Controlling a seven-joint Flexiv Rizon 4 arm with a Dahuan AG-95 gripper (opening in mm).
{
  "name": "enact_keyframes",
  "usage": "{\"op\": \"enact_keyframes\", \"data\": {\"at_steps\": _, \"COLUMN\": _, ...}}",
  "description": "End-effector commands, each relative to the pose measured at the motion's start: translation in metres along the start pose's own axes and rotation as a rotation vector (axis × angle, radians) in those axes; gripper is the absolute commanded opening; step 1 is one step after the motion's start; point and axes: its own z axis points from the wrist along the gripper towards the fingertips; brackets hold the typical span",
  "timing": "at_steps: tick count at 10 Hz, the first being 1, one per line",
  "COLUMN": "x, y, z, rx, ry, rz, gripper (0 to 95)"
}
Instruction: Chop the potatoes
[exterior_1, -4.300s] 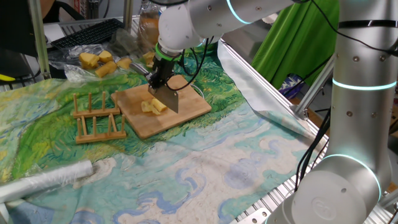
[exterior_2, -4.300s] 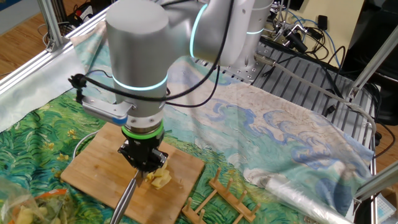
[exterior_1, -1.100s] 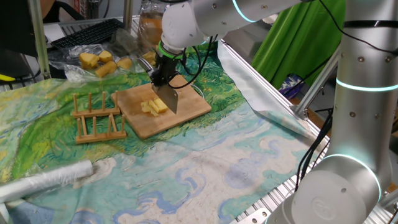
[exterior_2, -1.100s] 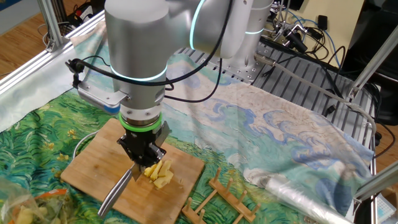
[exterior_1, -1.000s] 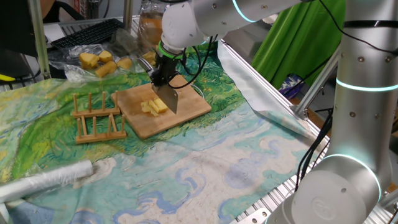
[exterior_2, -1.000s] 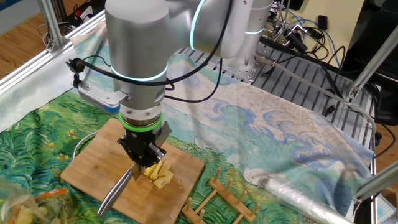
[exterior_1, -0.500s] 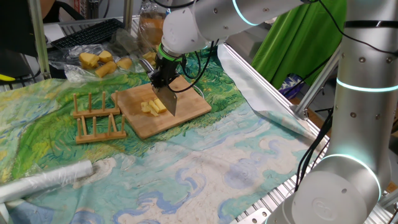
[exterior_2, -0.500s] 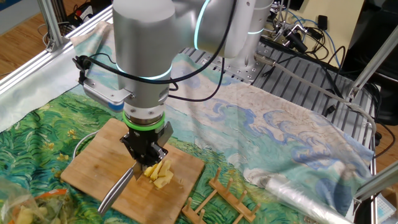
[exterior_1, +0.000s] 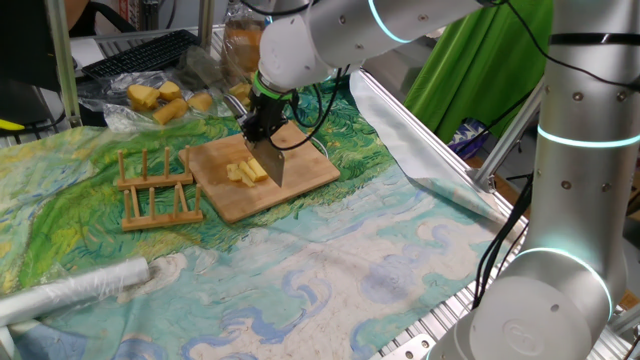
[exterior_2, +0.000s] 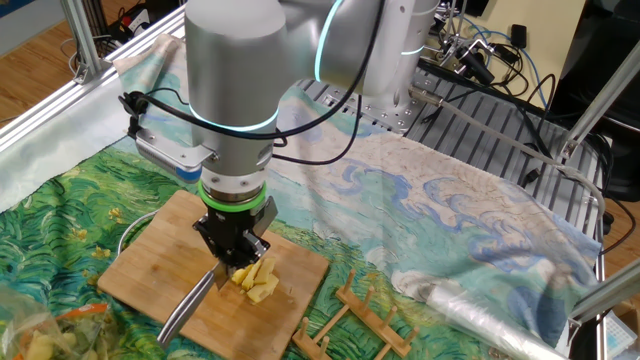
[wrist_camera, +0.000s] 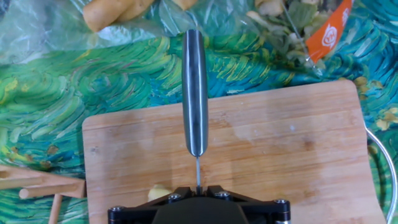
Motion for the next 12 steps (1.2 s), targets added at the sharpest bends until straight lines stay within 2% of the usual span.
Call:
{"op": "enact_keyframes", "data": {"at_steps": 1, "x": -0.001, "y": -0.003, "z": 0.017, "rx": -0.001, "ry": -0.032, "rz": -0.01, "gripper": 0.0}}
{"op": "enact_keyframes", "data": {"at_steps": 2, "x": 0.002, "y": -0.004, "z": 0.037, "rx": -0.006, "ry": -0.069, "rz": -0.016, "gripper": 0.0}}
{"op": "enact_keyframes", "data": {"at_steps": 3, "x": 0.005, "y": -0.004, "z": 0.044, "rx": -0.015, "ry": -0.084, "rz": -0.009, "gripper": 0.0}}
{"op": "enact_keyframes", "data": {"at_steps": 4, "x": 0.004, "y": -0.004, "z": 0.042, "rx": -0.031, "ry": -0.083, "rz": 0.001, "gripper": 0.0}}
{"op": "enact_keyframes", "data": {"at_steps": 5, "x": 0.005, "y": -0.003, "z": 0.039, "rx": -0.035, "ry": -0.08, "rz": 0.006, "gripper": 0.0}}
{"op": "enact_keyframes", "data": {"at_steps": 8, "x": 0.004, "y": -0.003, "z": 0.036, "rx": -0.029, "ry": -0.088, "rz": 0.019, "gripper": 0.0}}
{"op": "enact_keyframes", "data": {"at_steps": 9, "x": 0.004, "y": -0.003, "z": 0.036, "rx": -0.022, "ry": -0.079, "rz": 0.017, "gripper": 0.0}}
{"op": "enact_keyframes", "data": {"at_steps": 10, "x": 0.004, "y": -0.003, "z": 0.03, "rx": -0.009, "ry": -0.064, "rz": 0.029, "gripper": 0.0}}
{"op": "enact_keyframes", "data": {"at_steps": 11, "x": 0.002, "y": -0.001, "z": 0.02, "rx": -0.009, "ry": -0.061, "rz": 0.035, "gripper": 0.0}}
{"op": "enact_keyframes", "data": {"at_steps": 12, "x": 0.001, "y": 0.0, "z": 0.012, "rx": -0.022, "ry": -0.069, "rz": 0.029, "gripper": 0.0}}
